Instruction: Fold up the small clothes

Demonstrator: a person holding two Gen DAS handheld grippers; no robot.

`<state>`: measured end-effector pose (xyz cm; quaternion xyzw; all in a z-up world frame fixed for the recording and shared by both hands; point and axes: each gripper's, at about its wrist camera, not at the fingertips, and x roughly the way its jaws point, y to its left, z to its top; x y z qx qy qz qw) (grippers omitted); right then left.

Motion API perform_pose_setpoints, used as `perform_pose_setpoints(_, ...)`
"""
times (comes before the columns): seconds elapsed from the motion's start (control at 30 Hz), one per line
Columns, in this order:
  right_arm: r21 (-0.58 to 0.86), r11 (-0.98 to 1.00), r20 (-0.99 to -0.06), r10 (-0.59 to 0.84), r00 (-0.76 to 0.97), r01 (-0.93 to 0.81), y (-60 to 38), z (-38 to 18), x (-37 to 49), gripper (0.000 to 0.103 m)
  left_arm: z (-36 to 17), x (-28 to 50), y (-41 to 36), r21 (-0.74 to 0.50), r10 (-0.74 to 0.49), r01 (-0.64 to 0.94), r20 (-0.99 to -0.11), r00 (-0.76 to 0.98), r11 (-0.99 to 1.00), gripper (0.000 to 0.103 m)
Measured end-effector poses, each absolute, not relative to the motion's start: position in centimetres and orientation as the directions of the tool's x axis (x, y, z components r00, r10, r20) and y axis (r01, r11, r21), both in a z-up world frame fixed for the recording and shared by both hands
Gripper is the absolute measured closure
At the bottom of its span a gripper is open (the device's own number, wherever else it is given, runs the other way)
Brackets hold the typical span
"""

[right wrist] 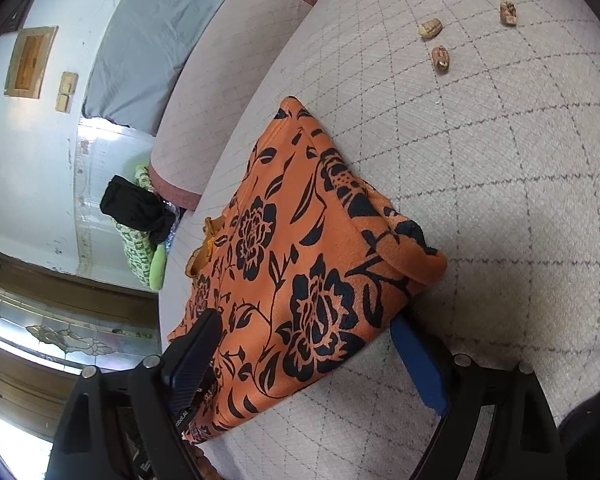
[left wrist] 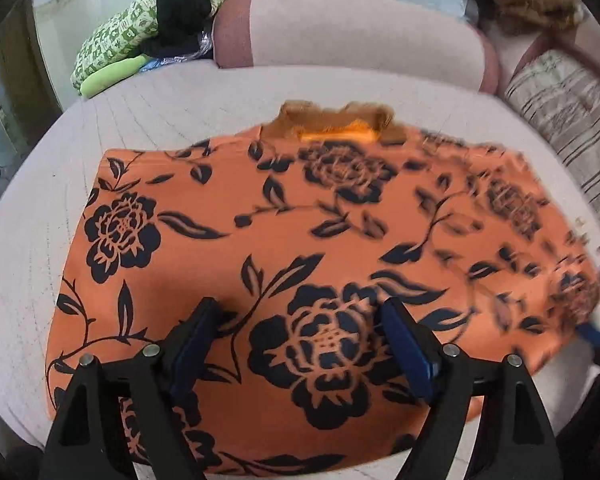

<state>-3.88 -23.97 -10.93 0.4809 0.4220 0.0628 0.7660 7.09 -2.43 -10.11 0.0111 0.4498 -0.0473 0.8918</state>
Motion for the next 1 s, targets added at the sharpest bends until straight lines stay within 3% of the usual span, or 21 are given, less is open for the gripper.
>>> perform_pose_setpoints(0.1,0.774,0.540,-0.609,0.491,0.623,0.332,-23.8,-10.7,-3.5,0.015,-9.0,6.5,-1.8,-0.024,-0.079,0.094,-0.768,0.635,0.995,0.020)
perform_pose_setpoints(0.2,0.763,0.539,-0.624,0.471,0.623,0.356,-23.9,-10.7,-3.1,0.015,-11.8,7.3,-2.0,0.007,-0.059,0.116,-0.831,0.552,0.993,0.019)
perform_pose_setpoints(0.27,0.761,0.520,-0.632,0.459,0.624,0.388,-24.0,-10.8,-2.7,0.015,-11.6,6.7,-2.4,0.059,-0.035,0.135,-0.795,0.605,0.989,0.017)
perform_pose_setpoints(0.37,0.737,0.540,-0.657,0.434,0.616,0.406,-23.8,-10.2,-2.3,0.015,-9.9,6.0,-2.0,-0.012,-0.094,0.134,-0.773,0.627,0.991,0.018)
perform_pose_setpoints(0.43,0.727,0.551,-0.667,0.423,0.613,0.410,-23.6,-10.1,-2.3,0.015,-9.2,5.6,-1.8,0.021,-0.074,0.134,-0.741,0.667,0.991,0.018)
perform_pose_setpoints(0.53,0.712,0.554,-0.684,0.411,0.602,0.431,-23.4,-10.3,-2.1,0.014,-12.0,6.7,-1.7,0.036,-0.052,0.139,-0.814,0.579,0.990,0.016)
perform_pose_setpoints(0.6,0.693,0.572,-0.702,0.396,0.592,0.440,-23.1,-10.2,-1.4,0.014,-12.2,5.9,-1.8,0.075,-0.039,0.154,-0.773,0.633,0.985,0.013)
perform_pose_setpoints(0.7,0.643,0.624,-0.739,0.351,0.575,0.445,-22.7,-10.1,0.3,0.014,-10.9,5.6,-0.7,0.003,-0.078,0.127,-0.772,0.631,0.992,0.013)
perform_pose_setpoints(0.77,0.592,0.684,-0.769,0.320,0.554,0.426,-22.1,-9.6,1.1,0.027,-9.6,5.2,-0.1,-0.018,-0.086,0.108,-0.740,0.667,0.994,0.013)
perform_pose_setpoints(0.8,0.571,0.706,-0.780,0.308,0.544,0.418,-21.8,-9.5,1.4,0.056,-9.5,5.1,0.0,-0.002,-0.070,0.100,-0.733,0.677,0.995,0.013)
perform_pose_setpoints(0.83,0.560,0.713,-0.792,0.311,0.526,0.422,-21.7,-9.9,1.7,0.078,-10.4,5.4,-0.5,0.012,-0.062,0.109,-0.762,0.645,0.994,0.013)
perform_pose_setpoints(0.87,0.557,0.716,-0.794,0.312,0.522,0.420,-21.7,-10.1,1.8,0.079,-12.4,6.5,-1.0,0.016,-0.065,0.135,-0.816,0.575,0.991,0.013)
perform_pose_setpoints(0.93,0.533,0.745,-0.799,0.288,0.528,0.400,-21.4,-9.6,2.0,0.083,-12.6,5.8,-1.4,0.083,-0.041,0.166,-0.777,0.628,0.983,0.011)
perform_pose_setpoints(1.0,0.514,0.781,-0.782,0.257,0.567,0.355,-20.4,-7.4,1.8,0.086,-11.3,5.8,-0.1,-0.017,-0.107,0.150,-0.779,0.618,0.989,0.012)
